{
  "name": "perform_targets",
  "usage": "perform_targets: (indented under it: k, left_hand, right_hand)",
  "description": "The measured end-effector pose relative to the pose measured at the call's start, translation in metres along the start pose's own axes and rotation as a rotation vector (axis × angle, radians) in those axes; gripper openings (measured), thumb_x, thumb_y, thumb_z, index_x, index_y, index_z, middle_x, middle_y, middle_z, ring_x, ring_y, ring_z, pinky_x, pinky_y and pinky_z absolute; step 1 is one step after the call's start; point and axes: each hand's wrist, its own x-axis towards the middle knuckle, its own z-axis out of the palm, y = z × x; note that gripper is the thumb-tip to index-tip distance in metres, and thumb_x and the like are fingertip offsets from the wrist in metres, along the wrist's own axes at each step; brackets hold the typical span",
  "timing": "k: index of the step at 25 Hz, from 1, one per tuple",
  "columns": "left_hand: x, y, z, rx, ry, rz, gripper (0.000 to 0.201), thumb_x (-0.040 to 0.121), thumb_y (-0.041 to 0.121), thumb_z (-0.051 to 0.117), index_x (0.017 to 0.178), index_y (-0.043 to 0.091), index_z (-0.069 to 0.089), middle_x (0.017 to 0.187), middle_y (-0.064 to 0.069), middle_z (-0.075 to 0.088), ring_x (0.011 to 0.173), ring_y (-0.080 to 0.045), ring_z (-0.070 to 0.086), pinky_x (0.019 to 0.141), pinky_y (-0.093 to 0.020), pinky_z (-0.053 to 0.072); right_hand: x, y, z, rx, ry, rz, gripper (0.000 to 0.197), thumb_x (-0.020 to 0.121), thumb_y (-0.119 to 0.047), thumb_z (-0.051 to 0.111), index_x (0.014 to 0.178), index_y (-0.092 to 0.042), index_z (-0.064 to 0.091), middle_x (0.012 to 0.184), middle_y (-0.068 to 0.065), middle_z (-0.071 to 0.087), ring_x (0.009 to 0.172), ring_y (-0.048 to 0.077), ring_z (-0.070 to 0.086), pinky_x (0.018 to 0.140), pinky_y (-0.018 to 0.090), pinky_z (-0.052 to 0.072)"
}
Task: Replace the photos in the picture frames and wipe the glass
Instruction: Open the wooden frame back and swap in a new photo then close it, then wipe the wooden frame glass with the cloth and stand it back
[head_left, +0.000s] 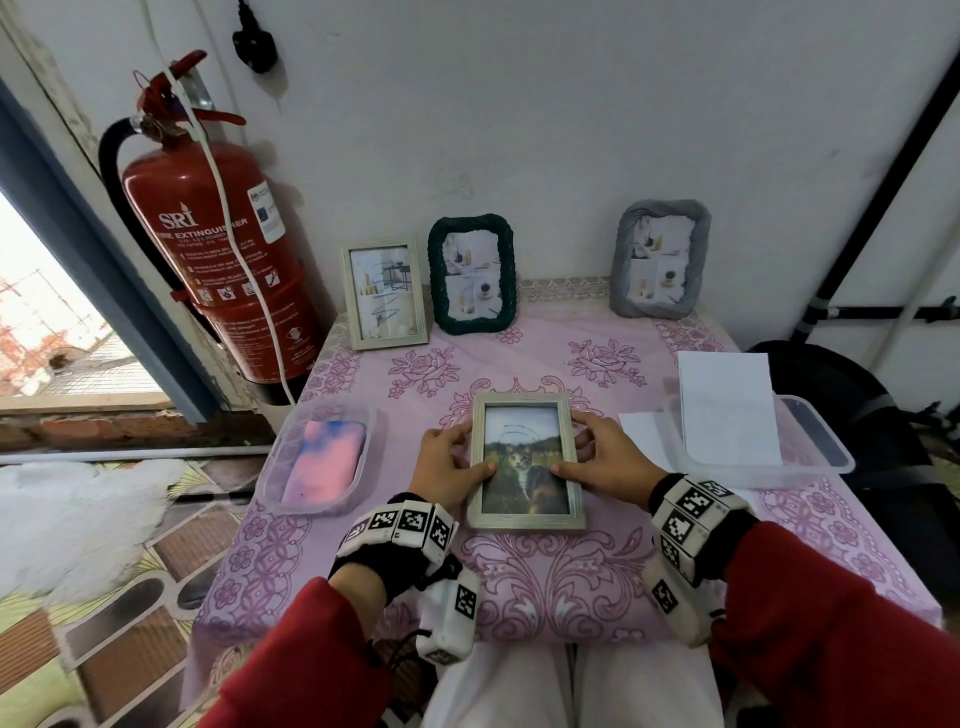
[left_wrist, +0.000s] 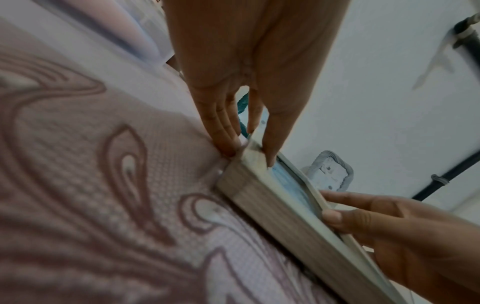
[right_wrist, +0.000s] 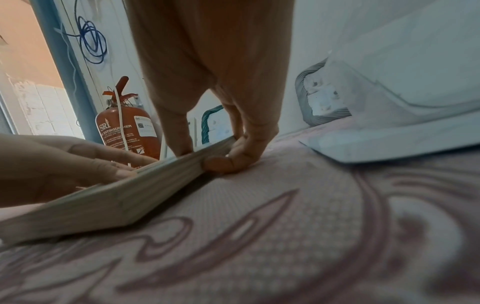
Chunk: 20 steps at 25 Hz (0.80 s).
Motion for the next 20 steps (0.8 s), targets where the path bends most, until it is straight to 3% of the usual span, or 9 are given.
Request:
perform_targets:
  k: [5, 10, 15, 17, 20]
  left_hand:
    - [0.0, -0.003, 0.006, -0.084, 0.001, -0.09, 0.063, 0.076, 0.008, 0.073, 0.133, 0.007, 0.047, 0.117, -0.022, 0.055, 0.086, -0.022, 0.055, 0.094, -0.038, 0.05]
    - [-0.011, 0.005, -0.002, -0.064, 0.063, 0.006, 0.052, 0.078, 0.013, 0.072, 0.126, 0.006, 0.054, 0.109, -0.015, 0.055, 0.089, -0.019, 0.054, 0.091, -0.031, 0.049]
    - [-0.026, 0.006, -0.048, 0.02, 0.178, 0.208, 0.022, 0.086, 0.018, 0.063, 0.108, 0.016, 0.063, 0.105, 0.0, 0.056, 0.093, -0.01, 0.055, 0.074, -0.016, 0.045]
    - [-0.027, -0.002, -0.077, 0.095, 0.237, 0.22, 0.02, 0.087, 0.015, 0.061, 0.106, 0.018, 0.063, 0.104, 0.003, 0.056, 0.094, -0.009, 0.054, 0.074, -0.016, 0.041]
    - [-0.022, -0.021, -0.118, 0.317, 0.299, 0.144, 0.02, 0.085, 0.009, 0.061, 0.104, 0.011, 0.066, 0.104, -0.005, 0.06, 0.094, -0.017, 0.055, 0.083, -0.022, 0.038]
  right_hand:
    - [-0.001, 0.003, -0.005, -0.106, -0.072, 0.058, 0.084, 0.073, -0.025, 0.078, 0.142, -0.016, 0.03, 0.076, -0.004, 0.049, 0.072, 0.01, 0.051, 0.07, 0.023, 0.043]
    - [-0.002, 0.007, -0.01, -0.125, -0.114, 0.038, 0.088, 0.073, -0.029, 0.077, 0.145, -0.02, 0.027, 0.082, -0.008, 0.046, 0.071, 0.004, 0.049, 0.074, 0.02, 0.041]
    - [0.0, 0.008, -0.008, -0.133, -0.126, 0.05, 0.086, 0.073, -0.03, 0.077, 0.144, -0.022, 0.028, 0.08, -0.005, 0.049, 0.07, 0.006, 0.05, 0.075, 0.022, 0.043]
    - [0.0, 0.011, -0.008, -0.123, -0.123, 0.055, 0.086, 0.073, -0.031, 0.077, 0.144, -0.024, 0.029, 0.081, -0.004, 0.05, 0.07, 0.005, 0.051, 0.073, 0.02, 0.042]
    - [0.001, 0.013, -0.009, -0.121, -0.125, 0.062, 0.084, 0.073, -0.033, 0.076, 0.144, -0.026, 0.03, 0.081, -0.003, 0.052, 0.071, 0.006, 0.052, 0.069, 0.017, 0.041]
